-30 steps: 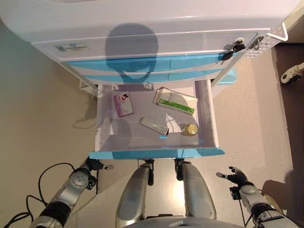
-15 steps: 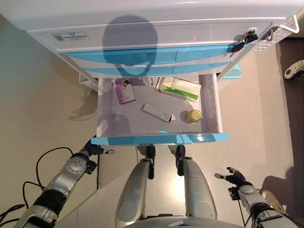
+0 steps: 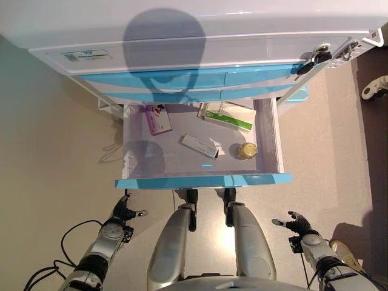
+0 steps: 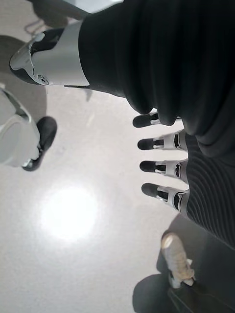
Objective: Open the drawer and pick up the medicine
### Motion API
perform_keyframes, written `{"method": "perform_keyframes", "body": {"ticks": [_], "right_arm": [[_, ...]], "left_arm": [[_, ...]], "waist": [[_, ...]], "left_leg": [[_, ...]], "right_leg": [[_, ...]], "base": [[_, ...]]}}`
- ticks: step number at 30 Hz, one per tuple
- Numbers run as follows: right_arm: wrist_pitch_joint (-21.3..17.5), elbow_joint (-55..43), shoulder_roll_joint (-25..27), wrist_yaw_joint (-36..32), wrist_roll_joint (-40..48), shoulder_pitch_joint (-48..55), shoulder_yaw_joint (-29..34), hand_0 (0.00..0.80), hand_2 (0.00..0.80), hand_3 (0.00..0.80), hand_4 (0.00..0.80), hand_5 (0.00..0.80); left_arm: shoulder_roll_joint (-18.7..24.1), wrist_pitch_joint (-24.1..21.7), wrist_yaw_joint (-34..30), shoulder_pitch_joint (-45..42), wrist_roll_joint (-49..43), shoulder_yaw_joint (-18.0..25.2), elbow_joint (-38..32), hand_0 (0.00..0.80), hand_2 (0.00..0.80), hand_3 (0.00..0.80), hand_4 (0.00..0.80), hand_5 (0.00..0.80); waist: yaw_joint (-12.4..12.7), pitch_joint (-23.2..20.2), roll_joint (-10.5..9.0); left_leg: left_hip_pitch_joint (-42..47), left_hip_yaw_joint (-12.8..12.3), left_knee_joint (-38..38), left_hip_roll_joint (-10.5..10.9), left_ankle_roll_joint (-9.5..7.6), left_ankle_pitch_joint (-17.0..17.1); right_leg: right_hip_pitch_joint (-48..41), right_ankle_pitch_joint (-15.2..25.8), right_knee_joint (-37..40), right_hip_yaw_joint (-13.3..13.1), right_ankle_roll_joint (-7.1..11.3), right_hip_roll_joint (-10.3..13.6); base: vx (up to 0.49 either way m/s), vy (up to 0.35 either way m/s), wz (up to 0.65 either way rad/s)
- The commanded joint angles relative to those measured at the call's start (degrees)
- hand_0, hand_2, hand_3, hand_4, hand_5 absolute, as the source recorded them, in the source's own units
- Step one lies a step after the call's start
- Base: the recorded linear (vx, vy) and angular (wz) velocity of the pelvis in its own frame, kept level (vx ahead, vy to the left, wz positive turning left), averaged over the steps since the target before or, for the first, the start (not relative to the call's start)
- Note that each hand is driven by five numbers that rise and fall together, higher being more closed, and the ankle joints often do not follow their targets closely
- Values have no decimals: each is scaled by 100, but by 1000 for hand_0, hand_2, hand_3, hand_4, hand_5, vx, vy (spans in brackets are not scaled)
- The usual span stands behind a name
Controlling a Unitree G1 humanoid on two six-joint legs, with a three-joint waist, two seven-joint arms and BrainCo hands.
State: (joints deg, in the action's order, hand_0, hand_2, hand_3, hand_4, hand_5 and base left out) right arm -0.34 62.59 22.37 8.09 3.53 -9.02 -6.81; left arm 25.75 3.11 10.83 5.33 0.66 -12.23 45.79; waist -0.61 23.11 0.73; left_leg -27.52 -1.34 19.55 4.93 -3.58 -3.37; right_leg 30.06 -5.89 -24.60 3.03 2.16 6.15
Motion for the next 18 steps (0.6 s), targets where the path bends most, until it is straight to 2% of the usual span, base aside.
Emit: {"method": "perform_keyframes", "body": {"ticks": [1,2,5,7,8,12,16,18], "right_arm": [[6,48,219,86,73,133,-171,0,0,0,0,0],[6,48,219,85,73,133,-171,0,0,0,0,0],[37,-62,378,-102,28,74,-280,0,0,0,0,0],[37,-81,423,-151,34,70,-300,0,0,0,0,0],[25,-70,460,-228,36,48,-375,0,0,0,0,0],[22,8,440,-329,41,-10,-511,0,0,0,0,0],[-5,85,436,-377,35,11,-564,0,0,0,0,0],[-17,89,455,-385,0,51,-587,0,0,0,0,0]], "left_arm": [[112,-95,-268,-222,18,-15,-248,0,0,0,0,0],[112,-95,-269,-222,18,-16,-248,0,0,0,0,0],[411,-202,-1277,-159,328,-797,-866,0,0,0,0,0],[536,-216,-1433,-153,540,-942,-1144,0,0,0,0,0],[756,-257,-1723,-104,889,-1252,-1508,0,0,0,0,0],[1066,-235,-2074,175,1517,-1765,-2013,0,0,0,0,0],[1419,-290,-2203,503,1766,-2045,-2418,0,0,0,0,0],[1749,-331,-2330,772,1667,-2258,-2647,0,0,0,0,0]], "waist": [[-19,-125,58],[-18,-124,59],[-82,-97,94],[-100,-92,103],[-128,-98,108],[-179,-108,82],[-216,-112,53],[-256,-114,38]], "left_leg": [[151,140,-55,90,-37,-103],[152,141,-55,90,-37,-103],[183,141,-94,91,-20,-86],[189,139,-103,91,-13,-81],[188,140,-111,90,2,-73],[188,112,-126,86,24,-72],[171,94,-131,67,39,-76],[172,80,-123,53,47,-83]], "right_leg": [[-203,534,450,79,172,56],[-204,534,450,79,172,56],[-236,570,490,51,176,47],[-238,579,498,40,177,43],[-243,582,509,28,174,35],[-238,604,530,1,168,22],[-218,624,544,-43,172,4],[-211,625,548,-61,176,-7]], "base": [[0,0,0],[0,0,0],[-5,11,0],[0,0,0],[0,0,0],[0,0,0],[0,0,0],[0,0,0]]}}
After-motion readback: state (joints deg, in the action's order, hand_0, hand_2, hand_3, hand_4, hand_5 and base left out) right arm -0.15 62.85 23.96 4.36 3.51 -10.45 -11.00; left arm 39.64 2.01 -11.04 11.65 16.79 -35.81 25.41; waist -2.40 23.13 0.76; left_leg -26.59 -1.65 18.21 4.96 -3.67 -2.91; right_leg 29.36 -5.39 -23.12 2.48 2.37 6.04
